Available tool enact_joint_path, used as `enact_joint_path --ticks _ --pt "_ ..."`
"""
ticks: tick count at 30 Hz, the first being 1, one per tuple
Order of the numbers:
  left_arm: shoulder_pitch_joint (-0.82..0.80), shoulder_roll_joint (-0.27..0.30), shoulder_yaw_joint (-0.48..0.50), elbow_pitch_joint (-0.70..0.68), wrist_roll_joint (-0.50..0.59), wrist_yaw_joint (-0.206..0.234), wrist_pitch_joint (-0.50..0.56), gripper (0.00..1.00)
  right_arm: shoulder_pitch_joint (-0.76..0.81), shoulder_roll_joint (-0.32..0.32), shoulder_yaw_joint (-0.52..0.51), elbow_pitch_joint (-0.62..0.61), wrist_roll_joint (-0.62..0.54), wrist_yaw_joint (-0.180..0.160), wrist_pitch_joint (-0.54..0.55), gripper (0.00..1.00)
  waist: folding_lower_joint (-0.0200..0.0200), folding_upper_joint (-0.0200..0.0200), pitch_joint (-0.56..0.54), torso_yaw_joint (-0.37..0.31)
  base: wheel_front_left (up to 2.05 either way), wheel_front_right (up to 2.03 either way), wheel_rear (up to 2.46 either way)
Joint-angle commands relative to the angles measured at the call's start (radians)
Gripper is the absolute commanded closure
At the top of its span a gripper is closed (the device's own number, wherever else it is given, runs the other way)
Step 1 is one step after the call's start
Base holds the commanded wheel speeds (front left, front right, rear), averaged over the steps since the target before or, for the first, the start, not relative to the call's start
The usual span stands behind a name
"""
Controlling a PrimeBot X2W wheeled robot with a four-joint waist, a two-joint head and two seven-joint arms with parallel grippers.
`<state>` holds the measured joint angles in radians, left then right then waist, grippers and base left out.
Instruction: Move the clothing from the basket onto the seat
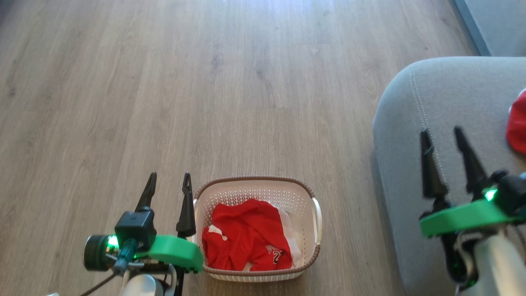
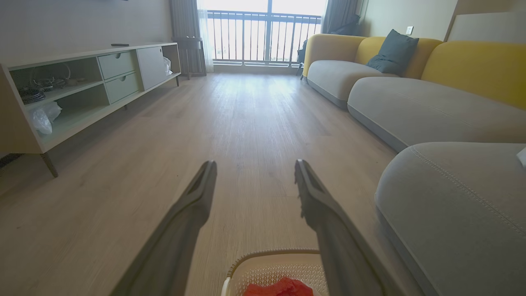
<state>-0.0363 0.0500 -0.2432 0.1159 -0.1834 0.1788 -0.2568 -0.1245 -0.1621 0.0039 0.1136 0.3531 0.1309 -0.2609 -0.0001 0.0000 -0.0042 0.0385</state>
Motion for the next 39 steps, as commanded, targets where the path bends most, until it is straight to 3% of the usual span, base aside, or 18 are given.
enact_joint_path --ticks 1,13,39 --pt "-0.024 0.000 0.033 -0.034 0.008 0.003 -0.005 0.00 -0.016 -0.002 0.023 -0.039 -0.016 0.000 -0.001 0.00 0.0001 0.0000 -0.003 0.006 0.00 0.00 0.00" --pt "0.043 0.000 0.047 -0.015 0.022 0.009 -0.005 0.00 0.078 0.078 0.023 -0.048 -0.087 0.000 -0.001 0.00 0.0001 0.0000 0.001 -0.005 0.00 0.00 0.00" --pt "0.042 0.000 0.032 -0.002 0.012 -0.002 -0.005 0.00 0.094 0.079 -0.004 0.026 -0.170 0.000 -0.001 0.00 0.0001 0.0000 0.000 -0.007 0.00 0.00 0.00"
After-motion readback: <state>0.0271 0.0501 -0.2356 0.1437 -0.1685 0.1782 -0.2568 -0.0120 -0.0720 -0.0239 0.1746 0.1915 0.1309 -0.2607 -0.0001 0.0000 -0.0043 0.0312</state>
